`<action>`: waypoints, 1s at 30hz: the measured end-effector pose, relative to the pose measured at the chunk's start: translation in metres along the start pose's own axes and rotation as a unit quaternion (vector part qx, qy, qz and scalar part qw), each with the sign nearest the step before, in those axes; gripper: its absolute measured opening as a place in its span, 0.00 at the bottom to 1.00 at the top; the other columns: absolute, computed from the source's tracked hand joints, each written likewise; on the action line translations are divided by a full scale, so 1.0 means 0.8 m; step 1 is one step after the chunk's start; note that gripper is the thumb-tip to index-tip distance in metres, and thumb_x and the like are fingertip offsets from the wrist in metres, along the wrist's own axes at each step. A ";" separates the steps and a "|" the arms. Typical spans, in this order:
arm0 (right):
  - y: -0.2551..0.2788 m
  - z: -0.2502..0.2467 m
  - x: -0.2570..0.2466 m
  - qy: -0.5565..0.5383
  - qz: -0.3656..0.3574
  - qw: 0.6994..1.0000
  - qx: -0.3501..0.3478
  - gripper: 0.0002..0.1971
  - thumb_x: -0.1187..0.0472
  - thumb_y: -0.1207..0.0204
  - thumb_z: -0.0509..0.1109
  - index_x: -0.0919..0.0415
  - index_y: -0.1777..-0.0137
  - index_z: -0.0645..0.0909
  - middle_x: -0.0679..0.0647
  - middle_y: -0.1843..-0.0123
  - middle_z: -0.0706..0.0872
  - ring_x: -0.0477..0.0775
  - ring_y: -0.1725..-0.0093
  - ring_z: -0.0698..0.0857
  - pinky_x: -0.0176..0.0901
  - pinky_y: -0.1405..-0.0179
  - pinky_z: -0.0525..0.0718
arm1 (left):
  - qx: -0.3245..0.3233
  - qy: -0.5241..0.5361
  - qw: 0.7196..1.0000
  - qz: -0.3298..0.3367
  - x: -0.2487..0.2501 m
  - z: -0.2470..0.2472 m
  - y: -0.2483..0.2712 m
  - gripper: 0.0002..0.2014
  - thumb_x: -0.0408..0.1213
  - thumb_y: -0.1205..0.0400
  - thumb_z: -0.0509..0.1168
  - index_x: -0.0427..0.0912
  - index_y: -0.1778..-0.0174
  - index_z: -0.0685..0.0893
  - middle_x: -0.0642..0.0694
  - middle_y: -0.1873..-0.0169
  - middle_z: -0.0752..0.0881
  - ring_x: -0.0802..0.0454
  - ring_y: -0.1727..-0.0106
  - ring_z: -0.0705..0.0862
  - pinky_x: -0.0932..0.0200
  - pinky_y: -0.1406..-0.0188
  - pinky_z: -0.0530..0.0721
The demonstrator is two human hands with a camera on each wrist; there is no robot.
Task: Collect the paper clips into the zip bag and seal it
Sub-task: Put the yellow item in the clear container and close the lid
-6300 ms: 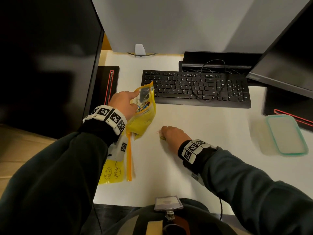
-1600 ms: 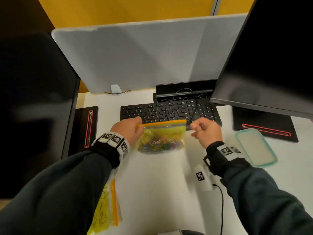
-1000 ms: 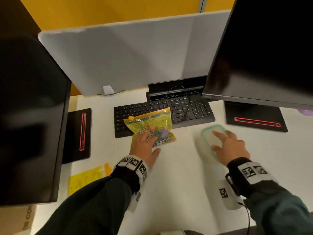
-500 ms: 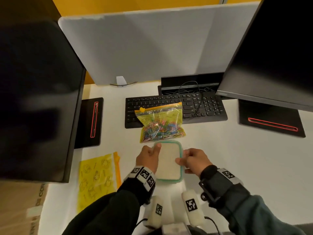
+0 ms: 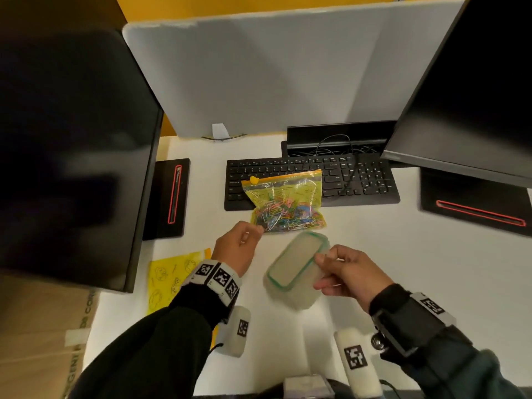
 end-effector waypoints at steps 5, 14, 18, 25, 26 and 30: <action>-0.007 0.014 -0.004 -0.079 0.020 0.996 -0.021 0.15 0.65 0.22 0.68 0.58 0.70 0.71 0.60 0.71 0.89 0.51 0.74 0.88 0.40 0.73 0.88 | -0.069 -0.128 0.986 -0.085 -0.021 0.015 0.023 0.26 0.71 0.33 0.61 0.49 0.60 0.80 0.45 0.59 0.88 0.44 0.55 0.87 0.52 0.50 0.84; -0.011 -0.002 0.030 0.152 0.062 0.986 -0.002 0.17 0.46 0.31 0.75 0.60 0.60 0.77 0.57 0.59 0.87 0.53 0.65 0.86 0.41 0.68 0.85 | -0.035 0.115 0.971 -0.204 -0.037 0.028 -0.001 0.16 0.50 0.27 0.71 0.41 0.61 0.78 0.39 0.61 0.85 0.45 0.64 0.84 0.47 0.57 0.89; -0.034 -0.016 0.002 0.032 0.018 0.998 0.042 0.15 0.53 0.23 0.69 0.64 0.45 0.80 0.57 0.52 0.85 0.54 0.58 0.84 0.47 0.57 0.86 | 0.004 0.095 0.986 -0.136 -0.030 0.028 -0.022 0.15 0.55 0.29 0.70 0.46 0.63 0.81 0.44 0.53 0.86 0.42 0.49 0.85 0.47 0.43 0.84; -0.075 -0.004 0.008 -0.062 0.076 0.995 -0.020 0.08 0.70 0.30 0.74 0.64 0.53 0.79 0.60 0.61 0.84 0.54 0.67 0.82 0.43 0.66 0.85 | 0.057 0.040 0.986 -0.149 -0.018 0.042 -0.023 0.25 0.63 0.27 0.62 0.46 0.74 0.67 0.48 0.71 0.76 0.46 0.62 0.76 0.56 0.65 0.69; -0.076 -0.004 0.012 -0.075 0.087 0.993 -0.031 0.09 0.68 0.31 0.75 0.63 0.52 0.80 0.58 0.64 0.82 0.51 0.71 0.79 0.41 0.71 0.84 | 0.064 0.040 0.987 -0.140 -0.020 0.042 -0.024 0.25 0.63 0.27 0.63 0.45 0.74 0.66 0.48 0.72 0.76 0.46 0.64 0.76 0.56 0.67 0.69; -0.076 -0.006 0.011 -0.021 0.066 0.998 0.005 0.10 0.66 0.32 0.76 0.60 0.54 0.79 0.54 0.72 0.78 0.49 0.75 0.73 0.39 0.71 0.74 | 0.105 0.035 0.990 -0.089 -0.014 0.035 -0.028 0.24 0.59 0.29 0.69 0.44 0.75 0.68 0.49 0.77 0.73 0.47 0.71 0.73 0.59 0.71 0.70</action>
Point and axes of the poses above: each hand's wrist, its own y-axis away from the middle knuckle, its own z-axis out of the palm, x = y × z, the point moved 4 cm from there along -y, towards the middle knuckle
